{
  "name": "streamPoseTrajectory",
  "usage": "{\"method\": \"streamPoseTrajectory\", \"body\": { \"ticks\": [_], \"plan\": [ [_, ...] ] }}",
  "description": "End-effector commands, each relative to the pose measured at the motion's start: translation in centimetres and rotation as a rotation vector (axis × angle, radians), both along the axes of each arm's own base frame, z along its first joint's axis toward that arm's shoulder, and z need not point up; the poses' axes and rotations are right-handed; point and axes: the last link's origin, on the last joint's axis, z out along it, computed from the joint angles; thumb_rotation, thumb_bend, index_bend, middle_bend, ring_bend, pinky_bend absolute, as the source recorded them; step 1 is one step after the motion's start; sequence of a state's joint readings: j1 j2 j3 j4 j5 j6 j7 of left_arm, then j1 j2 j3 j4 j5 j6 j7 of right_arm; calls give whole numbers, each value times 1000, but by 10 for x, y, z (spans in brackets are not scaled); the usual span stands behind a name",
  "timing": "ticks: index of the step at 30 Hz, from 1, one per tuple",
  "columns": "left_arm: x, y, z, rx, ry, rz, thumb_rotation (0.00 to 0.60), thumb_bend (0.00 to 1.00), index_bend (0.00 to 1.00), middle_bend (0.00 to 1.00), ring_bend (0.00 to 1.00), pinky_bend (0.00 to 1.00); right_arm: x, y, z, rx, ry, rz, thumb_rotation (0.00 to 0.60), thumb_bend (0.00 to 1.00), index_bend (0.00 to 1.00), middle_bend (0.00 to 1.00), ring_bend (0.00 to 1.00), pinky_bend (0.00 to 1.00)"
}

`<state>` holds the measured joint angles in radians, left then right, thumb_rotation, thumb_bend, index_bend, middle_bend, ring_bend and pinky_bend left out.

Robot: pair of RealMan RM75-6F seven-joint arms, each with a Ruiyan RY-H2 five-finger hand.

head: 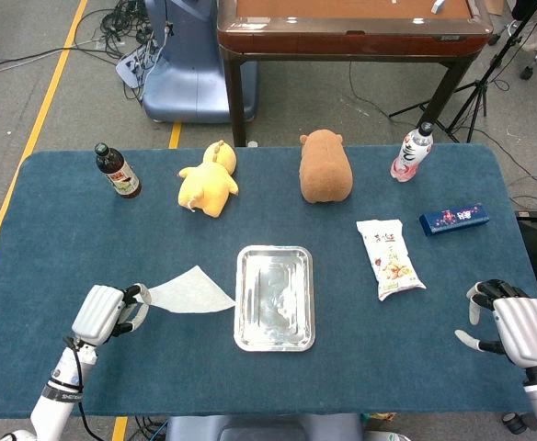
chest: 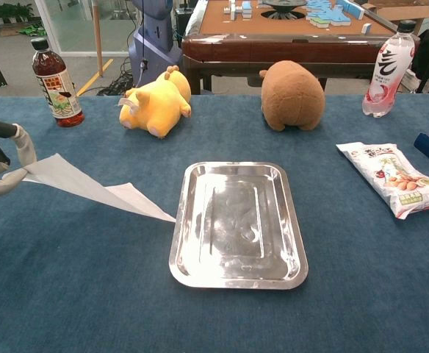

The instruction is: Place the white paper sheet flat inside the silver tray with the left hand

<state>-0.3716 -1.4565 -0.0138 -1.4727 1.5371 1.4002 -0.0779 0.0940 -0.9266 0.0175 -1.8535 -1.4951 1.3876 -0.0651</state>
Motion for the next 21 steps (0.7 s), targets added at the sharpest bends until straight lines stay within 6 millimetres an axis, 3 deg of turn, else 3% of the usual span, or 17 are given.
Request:
{"method": "streamPoseTrajectory", "body": {
  "ticks": [1, 12, 21],
  "plan": [
    [7, 2, 2, 1, 12, 37, 600, 669, 821, 1000, 1000, 1000, 0, 0, 1, -2, -1, 0, 600, 105, 678, 409, 264, 360],
    [30, 10, 10, 21, -1, 2, 600, 669, 823, 1000, 1000, 1000, 0, 0, 4, -11, -7, 2, 600, 105, 678, 409, 264, 361],
    [35, 19, 19, 51, -24, 15, 600, 669, 824, 1000, 1000, 1000, 0, -1, 3, -9, -7, 1, 600, 105, 678, 409, 265, 360]
  ]
}}
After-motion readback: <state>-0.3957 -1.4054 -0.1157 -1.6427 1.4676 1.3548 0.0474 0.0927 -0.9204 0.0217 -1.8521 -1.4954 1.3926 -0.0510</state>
